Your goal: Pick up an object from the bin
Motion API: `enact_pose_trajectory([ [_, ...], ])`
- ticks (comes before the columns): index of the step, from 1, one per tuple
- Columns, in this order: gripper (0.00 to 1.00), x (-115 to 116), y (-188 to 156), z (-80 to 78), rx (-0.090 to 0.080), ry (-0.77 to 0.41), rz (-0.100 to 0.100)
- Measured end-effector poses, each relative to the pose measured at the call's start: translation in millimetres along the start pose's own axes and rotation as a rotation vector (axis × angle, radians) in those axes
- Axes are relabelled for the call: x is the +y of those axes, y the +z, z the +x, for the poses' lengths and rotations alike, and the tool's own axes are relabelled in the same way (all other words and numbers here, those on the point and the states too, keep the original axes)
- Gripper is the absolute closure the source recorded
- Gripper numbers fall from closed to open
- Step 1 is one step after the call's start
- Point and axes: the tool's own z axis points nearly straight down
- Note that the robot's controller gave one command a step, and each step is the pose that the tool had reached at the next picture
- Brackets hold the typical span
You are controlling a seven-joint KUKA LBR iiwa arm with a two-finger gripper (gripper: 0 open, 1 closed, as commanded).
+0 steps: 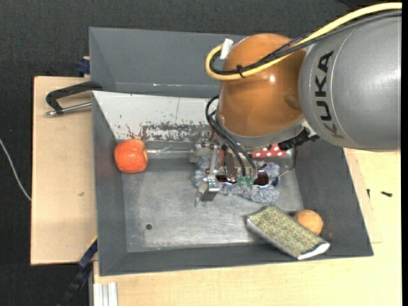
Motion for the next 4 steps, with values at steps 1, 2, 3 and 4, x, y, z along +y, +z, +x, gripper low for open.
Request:
enact_pose_trajectory([
  [1, 0.00, -49, 64, -27.9, -0.005, 0.031, -0.001],
  [2, 0.00, -81, 82, -34.5, 0.001, 0.098, 0.000],
  [3, 0.00, -113, 106, -38.7, 0.001, 0.312, 0.001],
  [4, 0.00, -138, 157, -65.2, -0.004, 0.460, -0.001],
])
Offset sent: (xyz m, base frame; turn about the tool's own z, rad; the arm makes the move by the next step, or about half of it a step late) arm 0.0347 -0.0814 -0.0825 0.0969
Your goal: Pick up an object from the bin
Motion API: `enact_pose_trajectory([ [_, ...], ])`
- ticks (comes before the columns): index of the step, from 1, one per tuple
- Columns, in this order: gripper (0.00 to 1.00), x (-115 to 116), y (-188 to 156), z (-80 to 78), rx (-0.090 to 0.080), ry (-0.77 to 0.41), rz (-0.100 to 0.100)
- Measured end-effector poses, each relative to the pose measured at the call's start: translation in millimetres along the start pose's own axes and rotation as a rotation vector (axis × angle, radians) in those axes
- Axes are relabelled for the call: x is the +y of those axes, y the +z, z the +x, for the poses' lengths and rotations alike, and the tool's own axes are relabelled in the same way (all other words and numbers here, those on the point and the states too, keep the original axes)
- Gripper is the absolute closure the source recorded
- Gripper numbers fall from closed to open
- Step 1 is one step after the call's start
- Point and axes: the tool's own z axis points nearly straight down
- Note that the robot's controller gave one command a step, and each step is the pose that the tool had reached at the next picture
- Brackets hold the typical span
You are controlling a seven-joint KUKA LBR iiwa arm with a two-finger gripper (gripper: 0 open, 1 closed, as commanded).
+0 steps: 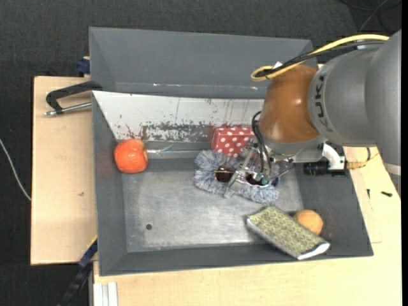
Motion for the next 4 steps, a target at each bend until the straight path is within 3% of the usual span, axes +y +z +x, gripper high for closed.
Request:
enact_pose_trajectory([
  [1, 1.00, -17.1, 9.3, -32.6, 0.006, -0.132, -0.003],
  [4, 1.00, -17.8, 0.3, -31.7, 0.004, -0.132, 0.000],
])
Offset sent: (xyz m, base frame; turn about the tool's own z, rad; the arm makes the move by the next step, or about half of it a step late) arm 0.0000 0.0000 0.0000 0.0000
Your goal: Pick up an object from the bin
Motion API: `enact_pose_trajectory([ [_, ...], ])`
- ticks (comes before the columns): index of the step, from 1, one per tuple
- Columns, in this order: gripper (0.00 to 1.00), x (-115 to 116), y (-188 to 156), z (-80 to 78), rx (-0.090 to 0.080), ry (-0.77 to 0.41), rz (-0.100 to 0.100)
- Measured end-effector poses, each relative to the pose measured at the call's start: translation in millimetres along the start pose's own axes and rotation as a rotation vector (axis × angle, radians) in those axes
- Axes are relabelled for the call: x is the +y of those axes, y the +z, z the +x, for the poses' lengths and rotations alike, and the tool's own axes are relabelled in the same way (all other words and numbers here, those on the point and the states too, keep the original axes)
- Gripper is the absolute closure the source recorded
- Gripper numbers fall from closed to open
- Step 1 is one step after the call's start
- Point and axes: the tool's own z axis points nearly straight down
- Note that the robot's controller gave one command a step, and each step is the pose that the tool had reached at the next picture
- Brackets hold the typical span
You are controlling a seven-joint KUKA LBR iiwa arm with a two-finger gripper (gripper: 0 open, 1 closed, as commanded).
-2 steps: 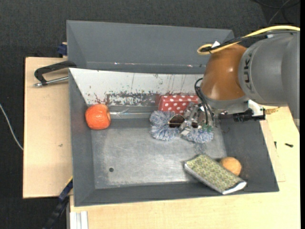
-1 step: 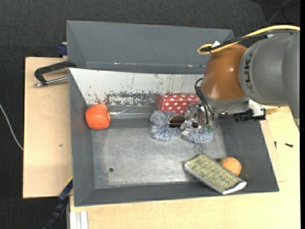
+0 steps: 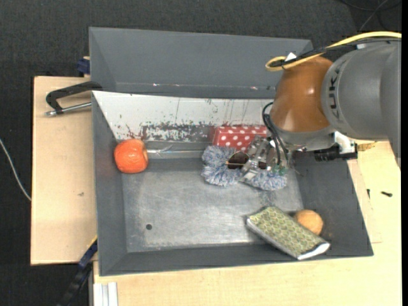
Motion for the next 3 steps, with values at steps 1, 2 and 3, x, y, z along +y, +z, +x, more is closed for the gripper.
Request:
enact_pose_trajectory([
  [1, 1.00, -1, -9, 1.0, 0.004, 0.000, 0.003],
  [2, 1.00, -1, -31, 1.9, 0.007, 0.001, 0.004],
  [3, 1.00, -1, -54, 0.6, 0.002, 0.001, 0.003],
])
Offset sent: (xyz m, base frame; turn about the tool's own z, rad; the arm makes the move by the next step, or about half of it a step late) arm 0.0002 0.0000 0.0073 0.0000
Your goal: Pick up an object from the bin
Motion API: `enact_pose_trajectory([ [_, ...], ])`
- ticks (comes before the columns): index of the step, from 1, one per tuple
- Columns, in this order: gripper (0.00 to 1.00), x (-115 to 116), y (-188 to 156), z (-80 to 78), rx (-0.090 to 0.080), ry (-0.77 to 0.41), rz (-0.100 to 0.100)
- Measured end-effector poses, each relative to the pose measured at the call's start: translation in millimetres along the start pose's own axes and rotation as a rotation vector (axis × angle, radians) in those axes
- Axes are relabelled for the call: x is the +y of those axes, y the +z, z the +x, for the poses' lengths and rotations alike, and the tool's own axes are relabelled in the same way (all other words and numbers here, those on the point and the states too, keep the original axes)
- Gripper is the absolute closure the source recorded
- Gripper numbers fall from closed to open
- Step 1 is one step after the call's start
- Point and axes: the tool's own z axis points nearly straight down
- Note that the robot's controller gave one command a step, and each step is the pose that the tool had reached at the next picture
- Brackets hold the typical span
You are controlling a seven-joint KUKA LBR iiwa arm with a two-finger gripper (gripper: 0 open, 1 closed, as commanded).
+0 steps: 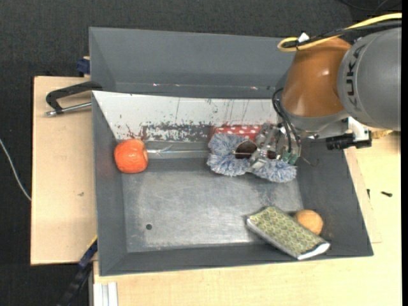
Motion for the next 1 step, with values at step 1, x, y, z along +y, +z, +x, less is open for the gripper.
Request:
enact_pose_trajectory([
  [1, 1.00, 0.3, -20.2, -0.4, -0.002, 0.000, 0.000],
])
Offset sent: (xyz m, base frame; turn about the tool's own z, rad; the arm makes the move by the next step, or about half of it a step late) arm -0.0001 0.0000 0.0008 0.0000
